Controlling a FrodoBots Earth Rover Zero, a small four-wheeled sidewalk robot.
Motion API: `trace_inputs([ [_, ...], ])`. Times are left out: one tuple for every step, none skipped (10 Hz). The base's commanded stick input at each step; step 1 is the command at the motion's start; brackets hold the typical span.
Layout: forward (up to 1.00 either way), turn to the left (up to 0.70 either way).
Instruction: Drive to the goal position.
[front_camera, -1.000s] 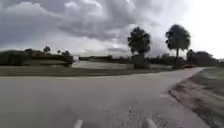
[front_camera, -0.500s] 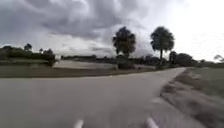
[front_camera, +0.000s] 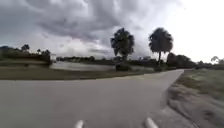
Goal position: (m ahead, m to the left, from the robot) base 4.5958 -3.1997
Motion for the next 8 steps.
trace_inputs([
  [0.85,-0.03],
  [0.85,-0.08],
  [0.85,-0.20],
  [0.85,-0.33],
  [0.85,-0.34],
  [0.85,-0.34],
  [0.85,-0.34],
  [0.85,-0.34],
])
